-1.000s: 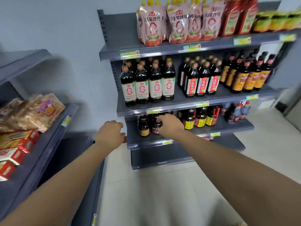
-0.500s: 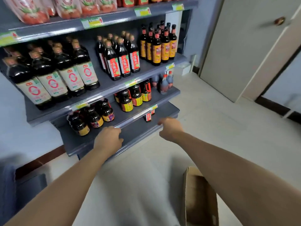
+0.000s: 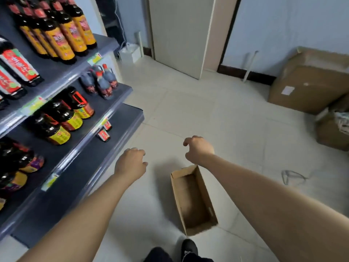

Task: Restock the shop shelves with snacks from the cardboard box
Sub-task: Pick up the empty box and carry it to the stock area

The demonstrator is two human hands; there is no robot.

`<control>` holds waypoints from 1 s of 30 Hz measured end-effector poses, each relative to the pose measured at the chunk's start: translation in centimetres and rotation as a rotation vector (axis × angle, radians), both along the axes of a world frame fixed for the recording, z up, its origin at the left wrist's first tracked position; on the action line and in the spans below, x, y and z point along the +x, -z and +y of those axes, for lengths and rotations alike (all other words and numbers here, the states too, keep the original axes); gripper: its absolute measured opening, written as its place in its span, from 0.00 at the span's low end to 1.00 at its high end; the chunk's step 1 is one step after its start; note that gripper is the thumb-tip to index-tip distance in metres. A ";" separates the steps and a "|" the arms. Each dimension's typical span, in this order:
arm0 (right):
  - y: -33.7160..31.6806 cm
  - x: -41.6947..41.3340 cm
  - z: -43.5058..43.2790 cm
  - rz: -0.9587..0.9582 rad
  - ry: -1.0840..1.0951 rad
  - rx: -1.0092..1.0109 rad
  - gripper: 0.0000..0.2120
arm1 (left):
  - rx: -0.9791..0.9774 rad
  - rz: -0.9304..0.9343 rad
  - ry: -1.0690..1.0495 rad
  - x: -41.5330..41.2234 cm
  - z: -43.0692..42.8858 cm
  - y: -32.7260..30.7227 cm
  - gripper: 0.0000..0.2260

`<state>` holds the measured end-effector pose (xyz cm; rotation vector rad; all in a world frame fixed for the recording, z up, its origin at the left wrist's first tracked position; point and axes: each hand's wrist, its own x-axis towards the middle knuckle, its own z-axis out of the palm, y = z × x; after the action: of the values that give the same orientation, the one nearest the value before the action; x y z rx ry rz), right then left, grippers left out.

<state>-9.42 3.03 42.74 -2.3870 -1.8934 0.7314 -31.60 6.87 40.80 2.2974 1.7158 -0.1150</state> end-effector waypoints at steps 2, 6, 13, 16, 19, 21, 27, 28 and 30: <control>1.4 2.4 -0.9 0.006 0.080 -0.024 0.24 | -0.033 0.003 0.070 2.7 1.0 1.5 0.15; 4.4 6.3 -2.9 0.039 0.263 -0.074 0.22 | -0.079 0.044 0.241 8.0 3.2 4.4 0.11; 11.5 9.3 -6.6 0.112 0.631 -0.135 0.21 | -0.168 0.116 0.559 15.0 6.1 10.4 0.12; 15.3 9.4 -8.3 0.154 0.771 -0.156 0.21 | -0.206 0.161 0.661 16.5 6.7 14.1 0.12; 19.6 8.9 -10.4 0.203 0.894 -0.200 0.20 | -0.245 0.212 0.726 17.5 6.7 18.1 0.13; 22.8 8.6 -12.1 0.228 0.950 -0.241 0.19 | -0.262 0.254 0.763 18.2 6.5 21.2 0.13; 33.6 7.6 -16.4 0.355 1.141 -0.381 0.16 | -0.286 0.341 0.797 19.7 6.1 31.5 0.14; 35.6 7.3 -16.9 0.388 1.176 -0.396 0.15 | -0.287 0.352 0.798 19.8 6.2 33.5 0.14; 39.7 6.8 -17.7 0.443 1.250 -0.426 0.16 | -0.289 0.374 0.795 20.0 6.5 37.3 0.14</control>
<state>-2.66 -14.72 3.07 -2.6007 0.0641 1.3235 -11.62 13.33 3.46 2.6776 0.7194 -0.9209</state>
